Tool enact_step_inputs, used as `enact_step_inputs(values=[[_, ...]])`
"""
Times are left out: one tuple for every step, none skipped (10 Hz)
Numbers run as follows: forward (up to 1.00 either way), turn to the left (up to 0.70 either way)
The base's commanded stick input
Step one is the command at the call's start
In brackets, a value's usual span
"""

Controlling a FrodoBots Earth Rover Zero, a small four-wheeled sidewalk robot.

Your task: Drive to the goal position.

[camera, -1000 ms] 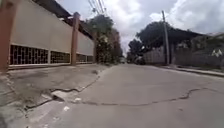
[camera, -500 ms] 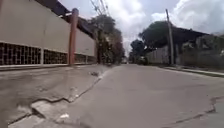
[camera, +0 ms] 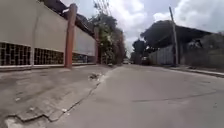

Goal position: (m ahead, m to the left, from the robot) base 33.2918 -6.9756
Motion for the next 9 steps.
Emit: enact_step_inputs(values=[[1.00,-0.30],[1.00,-0.18],[1.00,-0.07],[1.00,0.00],[1.00,0.00],[1.00,0.00],[1.00,0.00],[1.00,0.00],[1.00,0.00]])
